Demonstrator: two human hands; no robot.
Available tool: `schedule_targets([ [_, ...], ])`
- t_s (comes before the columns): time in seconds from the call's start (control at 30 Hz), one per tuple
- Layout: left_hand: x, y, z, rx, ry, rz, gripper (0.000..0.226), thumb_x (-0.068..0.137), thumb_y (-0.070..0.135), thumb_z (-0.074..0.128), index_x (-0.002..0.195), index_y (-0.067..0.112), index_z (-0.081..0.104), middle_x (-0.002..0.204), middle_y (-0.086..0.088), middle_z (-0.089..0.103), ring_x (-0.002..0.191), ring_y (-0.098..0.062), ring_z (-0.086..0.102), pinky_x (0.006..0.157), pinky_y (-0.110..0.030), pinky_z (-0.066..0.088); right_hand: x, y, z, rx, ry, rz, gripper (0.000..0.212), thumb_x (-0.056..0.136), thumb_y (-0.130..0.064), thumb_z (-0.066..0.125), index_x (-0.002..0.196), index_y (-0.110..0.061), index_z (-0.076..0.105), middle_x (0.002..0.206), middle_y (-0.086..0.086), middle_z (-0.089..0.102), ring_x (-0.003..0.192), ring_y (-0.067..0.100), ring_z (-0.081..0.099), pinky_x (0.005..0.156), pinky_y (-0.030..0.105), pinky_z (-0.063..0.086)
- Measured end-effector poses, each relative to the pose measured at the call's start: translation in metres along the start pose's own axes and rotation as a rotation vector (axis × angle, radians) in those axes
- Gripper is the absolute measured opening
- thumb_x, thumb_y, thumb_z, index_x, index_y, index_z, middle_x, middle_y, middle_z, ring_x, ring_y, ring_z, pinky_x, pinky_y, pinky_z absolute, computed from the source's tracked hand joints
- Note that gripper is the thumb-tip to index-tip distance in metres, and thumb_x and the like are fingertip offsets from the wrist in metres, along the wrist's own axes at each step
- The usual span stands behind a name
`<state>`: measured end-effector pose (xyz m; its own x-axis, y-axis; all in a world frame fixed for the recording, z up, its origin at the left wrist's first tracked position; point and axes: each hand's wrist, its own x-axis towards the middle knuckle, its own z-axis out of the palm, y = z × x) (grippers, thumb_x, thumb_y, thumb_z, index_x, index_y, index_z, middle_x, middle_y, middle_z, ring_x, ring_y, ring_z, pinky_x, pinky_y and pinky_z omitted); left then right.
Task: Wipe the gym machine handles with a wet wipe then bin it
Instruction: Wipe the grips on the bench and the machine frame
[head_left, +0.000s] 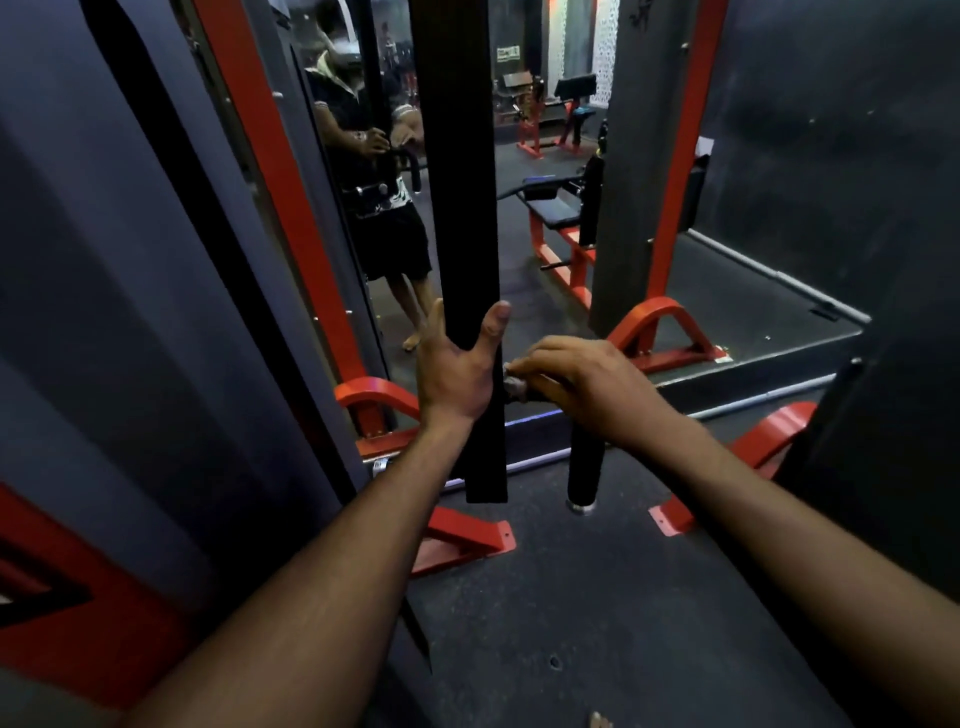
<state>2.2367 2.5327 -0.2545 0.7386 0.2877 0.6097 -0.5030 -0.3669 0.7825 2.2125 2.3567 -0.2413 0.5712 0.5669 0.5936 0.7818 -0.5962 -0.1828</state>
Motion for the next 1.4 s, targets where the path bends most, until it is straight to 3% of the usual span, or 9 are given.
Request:
schedule_targets([
  [0.1, -0.003, 0.004, -0.002, 0.002, -0.005, 0.011, 0.041, 0.083, 0.076, 0.058, 0.096, 0.036, 0.058, 0.103, -0.002, 0.070, 0.093, 0.000, 0.065, 0.080, -0.016, 0.047, -0.010, -0.013, 0.012, -0.013, 0.041, 0.036, 0.022, 0.099, -0.025, 0.058, 0.113, -0.013, 0.070, 0.110, 0.003, 0.067, 0.098, 0.023, 0.068, 0.081, 0.043, 0.057],
  [0.2, -0.007, 0.008, -0.005, -0.007, -0.002, -0.002, 0.051, 0.084, 0.069, 0.058, 0.098, 0.020, 0.063, 0.093, 0.004, 0.069, 0.083, 0.003, 0.064, 0.071, -0.008, 0.043, -0.026, -0.019, 0.004, -0.058, 0.028, -0.057, 0.020, 0.100, -0.021, 0.062, 0.114, -0.010, 0.070, 0.118, 0.004, 0.068, 0.106, 0.020, 0.067, 0.088, 0.036, 0.057],
  [0.4, -0.008, 0.012, -0.006, -0.021, 0.003, -0.015, 0.070, 0.083, 0.075, 0.057, 0.104, 0.009, 0.065, 0.099, 0.002, 0.068, 0.087, 0.011, 0.059, 0.072, -0.002, 0.037, -0.021, -0.005, -0.012, -0.078, 0.085, 0.152, 0.019, 0.095, -0.027, 0.058, 0.092, -0.010, 0.065, 0.084, 0.003, 0.062, 0.075, 0.023, 0.062, 0.066, 0.047, 0.051],
  [0.57, -0.012, 0.017, -0.007, -0.033, -0.004, -0.011, 0.048, 0.085, 0.063, 0.060, 0.099, 0.016, 0.061, 0.083, 0.020, 0.058, 0.082, 0.024, 0.055, 0.069, 0.002, 0.034, -0.019, -0.033, 0.015, -0.094, 0.090, 0.061, 0.013, 0.097, -0.013, 0.058, 0.102, -0.008, 0.068, 0.108, 0.008, 0.069, 0.096, 0.027, 0.067, 0.082, 0.041, 0.055],
  [0.73, -0.011, 0.018, -0.007, -0.063, 0.003, 0.014, 0.065, 0.085, 0.063, 0.062, 0.112, 0.004, 0.065, 0.089, 0.029, 0.053, 0.085, 0.033, 0.047, 0.074, 0.006, 0.031, -0.019, -0.029, 0.009, -0.112, 0.124, -0.034, 0.011, 0.092, -0.012, 0.068, 0.099, -0.004, 0.071, 0.118, 0.009, 0.071, 0.106, 0.023, 0.068, 0.093, 0.034, 0.052],
  [0.87, -0.009, 0.018, -0.005, -0.088, 0.021, 0.014, 0.079, 0.083, 0.078, 0.052, 0.109, 0.004, 0.065, 0.096, 0.016, 0.058, 0.086, 0.021, 0.052, 0.077, -0.004, 0.037, -0.013, -0.027, 0.015, -0.090, 0.125, -0.002, 0.020, 0.093, -0.010, 0.067, 0.113, -0.007, 0.069, 0.105, 0.004, 0.071, 0.093, 0.020, 0.065, 0.084, 0.033, 0.052],
  [1.1, -0.008, 0.021, -0.006, -0.068, 0.006, 0.031, 0.072, 0.084, 0.065, 0.055, 0.108, -0.002, 0.065, 0.093, 0.023, 0.053, 0.087, 0.028, 0.049, 0.076, 0.008, 0.028, -0.048, -0.005, -0.002, -0.066, 0.223, 0.172, 0.023, 0.097, -0.023, 0.061, 0.110, -0.011, 0.074, 0.099, 0.005, 0.070, 0.090, 0.022, 0.066, 0.079, 0.039, 0.055],
  [1.27, -0.009, 0.023, -0.005, -0.064, 0.035, 0.056, 0.074, 0.084, 0.066, 0.054, 0.112, -0.001, 0.065, 0.098, 0.013, 0.057, 0.094, 0.010, 0.051, 0.077, 0.008, 0.028, -0.024, 0.001, 0.009, -0.018, 0.196, 0.374, 0.019, 0.089, -0.008, 0.068, 0.104, -0.015, 0.077, 0.091, 0.003, 0.071, 0.084, 0.023, 0.057, 0.077, 0.043, 0.050],
  [1.4, -0.009, 0.024, -0.006, -0.063, 0.022, 0.049, 0.073, 0.084, 0.068, 0.054, 0.110, 0.001, 0.065, 0.097, 0.014, 0.058, 0.091, 0.011, 0.050, 0.076, 0.006, 0.030, -0.031, -0.013, 0.021, -0.119, 0.195, 0.256, 0.030, 0.087, 0.003, 0.065, 0.116, -0.006, 0.070, 0.106, 0.007, 0.066, 0.092, 0.027, 0.057, 0.083, 0.038, 0.051],
])
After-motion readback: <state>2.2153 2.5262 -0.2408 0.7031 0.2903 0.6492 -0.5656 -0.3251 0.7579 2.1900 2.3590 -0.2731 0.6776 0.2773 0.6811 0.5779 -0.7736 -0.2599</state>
